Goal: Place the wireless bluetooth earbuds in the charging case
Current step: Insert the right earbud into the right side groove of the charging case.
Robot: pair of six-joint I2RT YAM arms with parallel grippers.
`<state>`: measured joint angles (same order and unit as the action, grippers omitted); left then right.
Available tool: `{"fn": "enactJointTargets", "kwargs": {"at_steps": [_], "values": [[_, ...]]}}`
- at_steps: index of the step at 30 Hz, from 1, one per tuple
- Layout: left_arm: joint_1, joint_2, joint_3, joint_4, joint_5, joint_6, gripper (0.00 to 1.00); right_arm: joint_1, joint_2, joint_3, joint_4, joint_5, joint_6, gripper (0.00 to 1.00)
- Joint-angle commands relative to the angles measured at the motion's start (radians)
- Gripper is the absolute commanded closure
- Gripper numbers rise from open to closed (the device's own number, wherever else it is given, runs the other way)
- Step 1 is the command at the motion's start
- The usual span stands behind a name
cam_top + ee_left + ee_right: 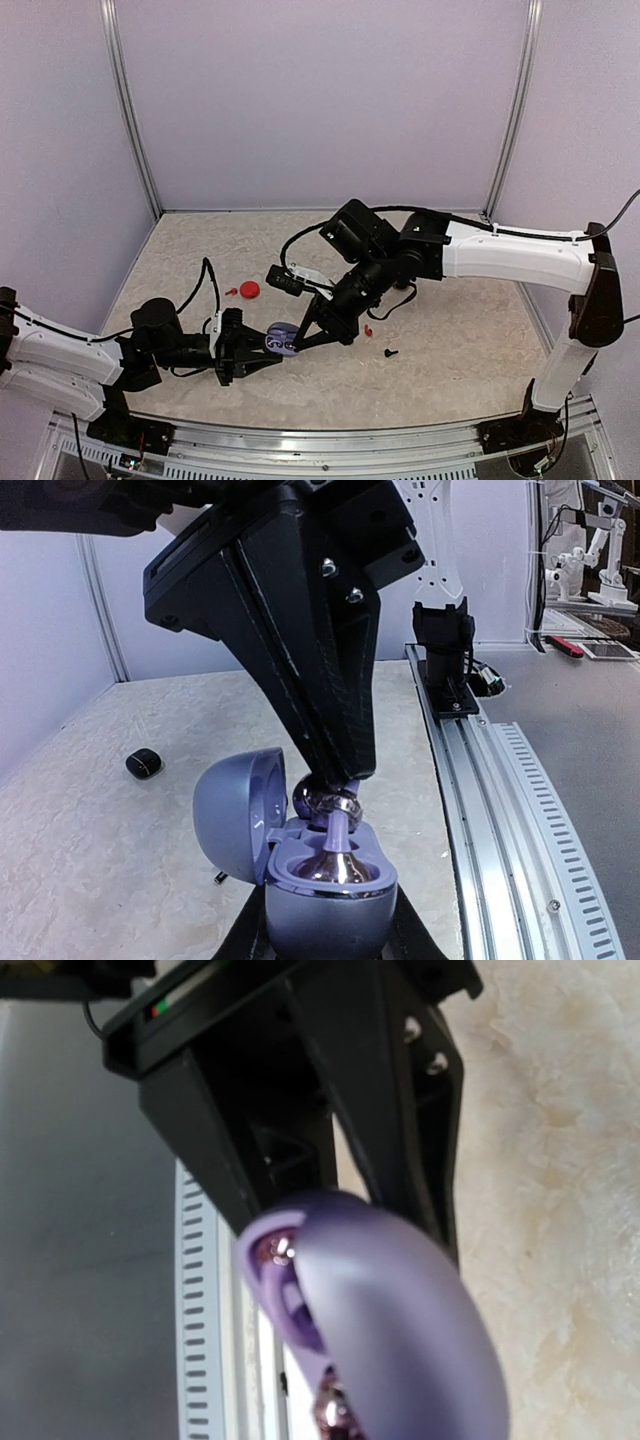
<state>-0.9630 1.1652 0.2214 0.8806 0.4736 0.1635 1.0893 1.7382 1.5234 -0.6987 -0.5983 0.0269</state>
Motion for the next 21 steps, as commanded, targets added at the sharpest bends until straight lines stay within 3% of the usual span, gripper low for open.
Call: {"fn": "enactJointTargets", "kwargs": {"at_steps": [1,21], "values": [[-0.018,-0.007,0.038,0.103,0.037,0.011,1.0,0.008,0.041,0.031,-0.027,0.087,-0.016,1.0],[-0.028,0.005,0.051,0.1,0.039,0.017,1.0,0.007,0.057,0.057,-0.003,0.135,0.023,1.0]]}}
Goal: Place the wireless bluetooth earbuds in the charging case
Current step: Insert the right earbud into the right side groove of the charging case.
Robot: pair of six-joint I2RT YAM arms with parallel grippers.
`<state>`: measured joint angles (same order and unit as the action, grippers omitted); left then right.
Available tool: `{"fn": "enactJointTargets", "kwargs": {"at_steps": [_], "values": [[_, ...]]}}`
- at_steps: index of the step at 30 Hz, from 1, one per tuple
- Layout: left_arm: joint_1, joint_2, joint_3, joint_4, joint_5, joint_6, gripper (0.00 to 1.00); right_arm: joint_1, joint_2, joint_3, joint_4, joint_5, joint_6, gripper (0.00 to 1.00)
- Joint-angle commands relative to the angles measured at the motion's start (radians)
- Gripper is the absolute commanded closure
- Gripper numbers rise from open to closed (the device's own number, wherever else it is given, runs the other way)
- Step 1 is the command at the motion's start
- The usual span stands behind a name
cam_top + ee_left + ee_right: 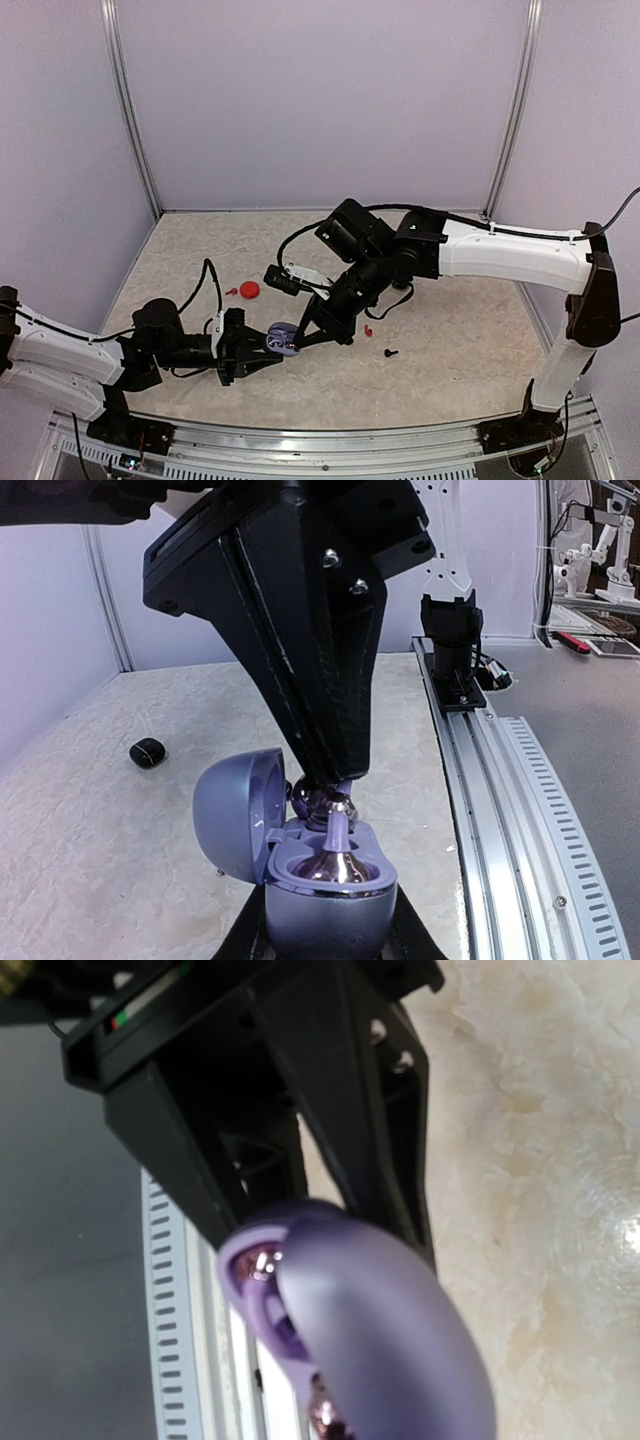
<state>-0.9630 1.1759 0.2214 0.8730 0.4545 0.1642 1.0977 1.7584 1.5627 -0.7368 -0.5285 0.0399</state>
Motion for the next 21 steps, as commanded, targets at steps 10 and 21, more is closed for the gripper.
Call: {"fn": "enactJointTargets", "kwargs": {"at_steps": [10,21], "values": [[-0.029,-0.001,0.055,0.118,0.067,0.014,1.0,-0.001,0.032,0.009,0.076,0.091,0.033,1.0],[-0.028,-0.002,0.046,0.144,0.064,0.004,1.0,-0.001,0.021,-0.02,0.121,0.097,0.048,1.0]]}}
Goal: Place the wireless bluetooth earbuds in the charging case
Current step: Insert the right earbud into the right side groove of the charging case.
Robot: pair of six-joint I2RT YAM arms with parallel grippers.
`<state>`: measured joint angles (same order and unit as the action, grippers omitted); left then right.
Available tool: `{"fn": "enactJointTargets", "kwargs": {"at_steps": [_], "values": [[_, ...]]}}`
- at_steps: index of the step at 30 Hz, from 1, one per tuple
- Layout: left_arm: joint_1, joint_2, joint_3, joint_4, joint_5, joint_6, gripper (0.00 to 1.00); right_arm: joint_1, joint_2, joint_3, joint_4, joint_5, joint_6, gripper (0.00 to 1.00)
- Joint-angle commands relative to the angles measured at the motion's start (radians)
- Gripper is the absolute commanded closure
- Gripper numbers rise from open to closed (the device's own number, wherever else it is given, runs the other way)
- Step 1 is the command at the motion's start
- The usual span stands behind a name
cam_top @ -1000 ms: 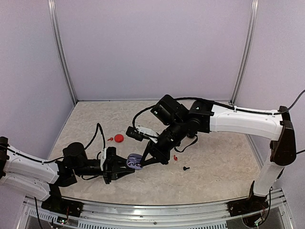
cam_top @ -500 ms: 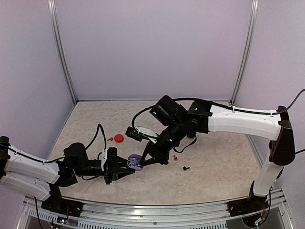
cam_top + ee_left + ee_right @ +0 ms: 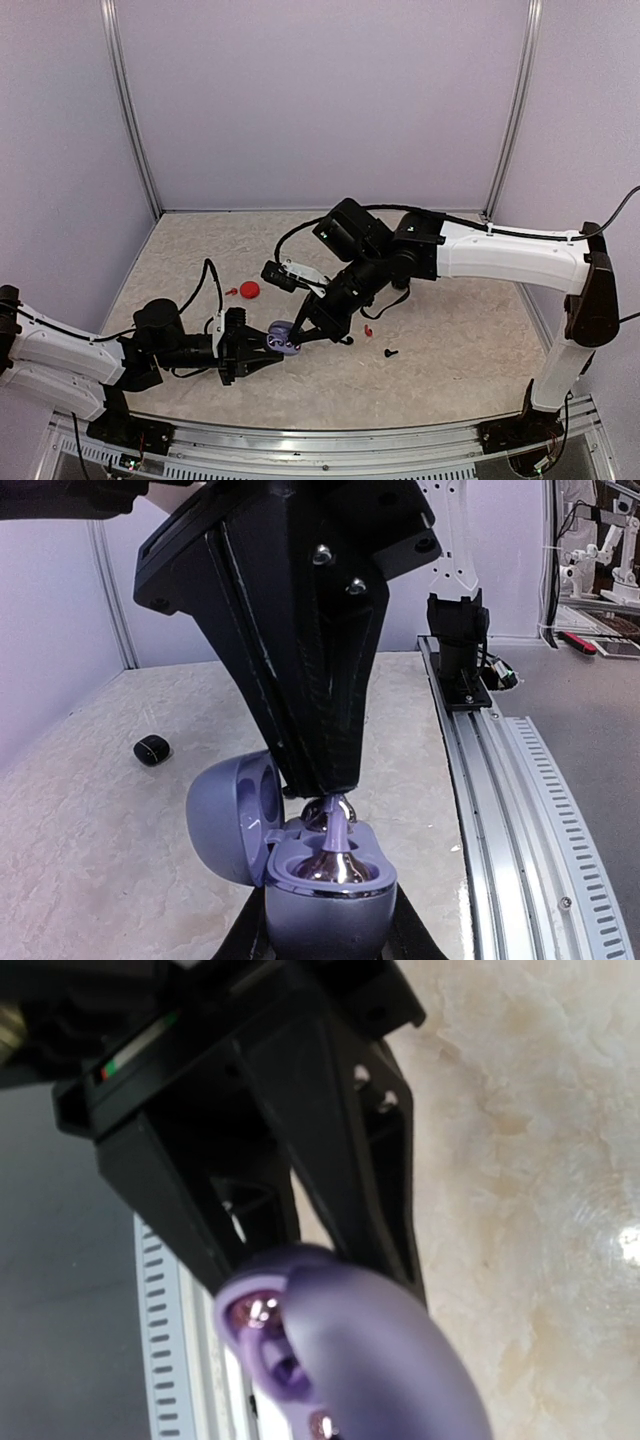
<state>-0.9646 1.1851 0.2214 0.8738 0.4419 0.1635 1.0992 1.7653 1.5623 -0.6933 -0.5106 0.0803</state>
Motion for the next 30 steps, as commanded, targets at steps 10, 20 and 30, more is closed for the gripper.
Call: {"fn": "enactJointTargets", "kwargs": {"at_steps": [10,20,30], "values": [[-0.01,-0.032,0.027,0.197,0.093,-0.032,1.0,0.004,0.015,-0.04,0.085,0.065,-0.023,1.0],[0.003,-0.065,0.012,0.216,0.104,-0.055,1.0,0.004,0.01,-0.051,0.095,0.075,-0.039,1.0],[0.007,-0.071,0.002,0.214,0.098,-0.059,1.0,0.004,-0.068,0.026,0.079,0.053,-0.13,0.85]]}}
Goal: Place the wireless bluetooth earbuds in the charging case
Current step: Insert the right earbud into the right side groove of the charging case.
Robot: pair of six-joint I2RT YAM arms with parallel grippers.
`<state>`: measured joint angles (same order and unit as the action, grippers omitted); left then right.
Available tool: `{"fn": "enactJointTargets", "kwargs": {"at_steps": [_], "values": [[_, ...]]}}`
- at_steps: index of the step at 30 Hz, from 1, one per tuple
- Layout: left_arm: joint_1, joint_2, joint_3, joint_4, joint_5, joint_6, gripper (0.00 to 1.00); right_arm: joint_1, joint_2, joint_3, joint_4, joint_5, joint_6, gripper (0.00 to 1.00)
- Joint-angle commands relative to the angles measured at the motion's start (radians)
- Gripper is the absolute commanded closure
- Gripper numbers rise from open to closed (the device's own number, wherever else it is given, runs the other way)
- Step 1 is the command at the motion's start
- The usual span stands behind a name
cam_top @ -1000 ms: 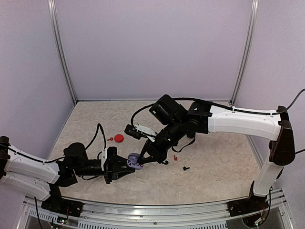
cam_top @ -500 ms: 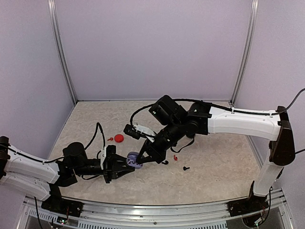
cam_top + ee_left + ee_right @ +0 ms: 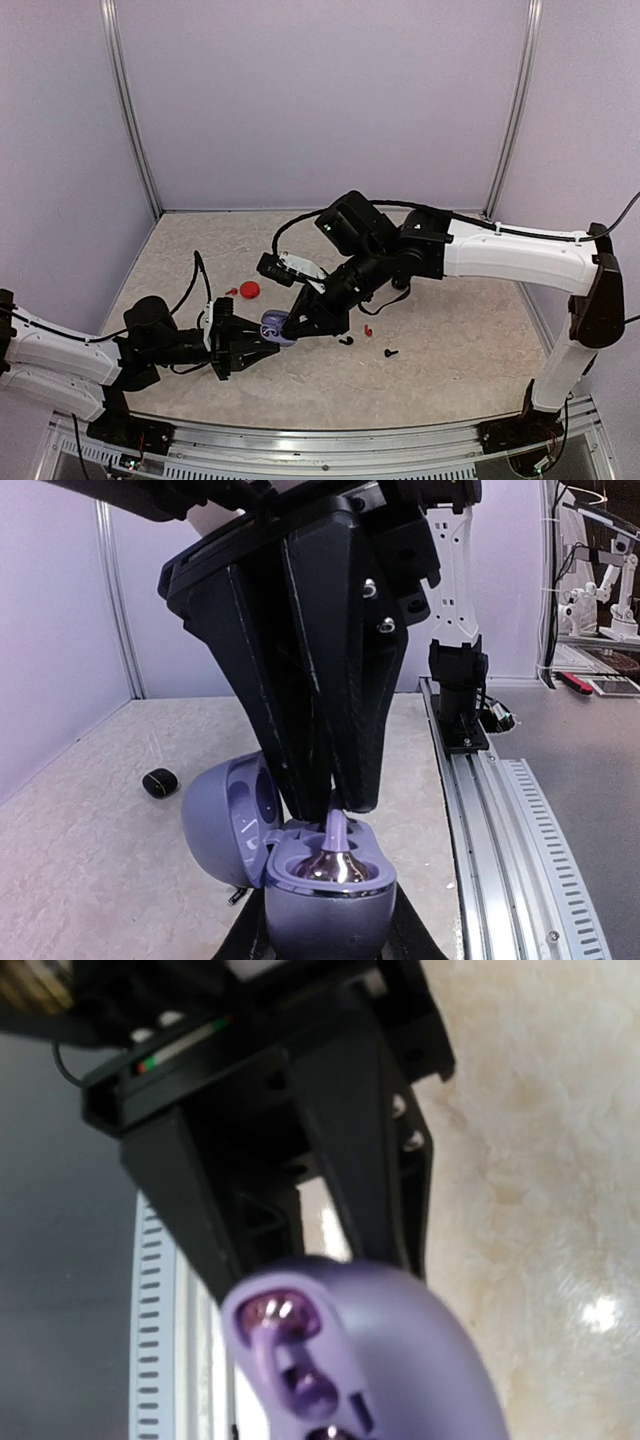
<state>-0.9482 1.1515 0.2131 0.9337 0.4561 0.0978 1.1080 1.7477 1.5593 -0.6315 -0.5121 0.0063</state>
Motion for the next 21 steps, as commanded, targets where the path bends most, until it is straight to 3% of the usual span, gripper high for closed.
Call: {"fn": "enactJointTargets", "kwargs": {"at_steps": [1,7,21], "values": [[-0.009,-0.04,0.011,0.154,0.083,0.006,1.0,-0.005,-0.06,0.024,0.024,0.043,-0.065,0.84],[-0.006,-0.048,0.013,0.144,0.072,0.004,1.0,-0.004,-0.137,-0.035,0.1,-0.006,-0.084,0.77],[-0.005,-0.043,0.028,0.134,0.035,-0.005,1.0,0.069,-0.148,-0.027,0.042,0.136,-0.152,0.8]]}}
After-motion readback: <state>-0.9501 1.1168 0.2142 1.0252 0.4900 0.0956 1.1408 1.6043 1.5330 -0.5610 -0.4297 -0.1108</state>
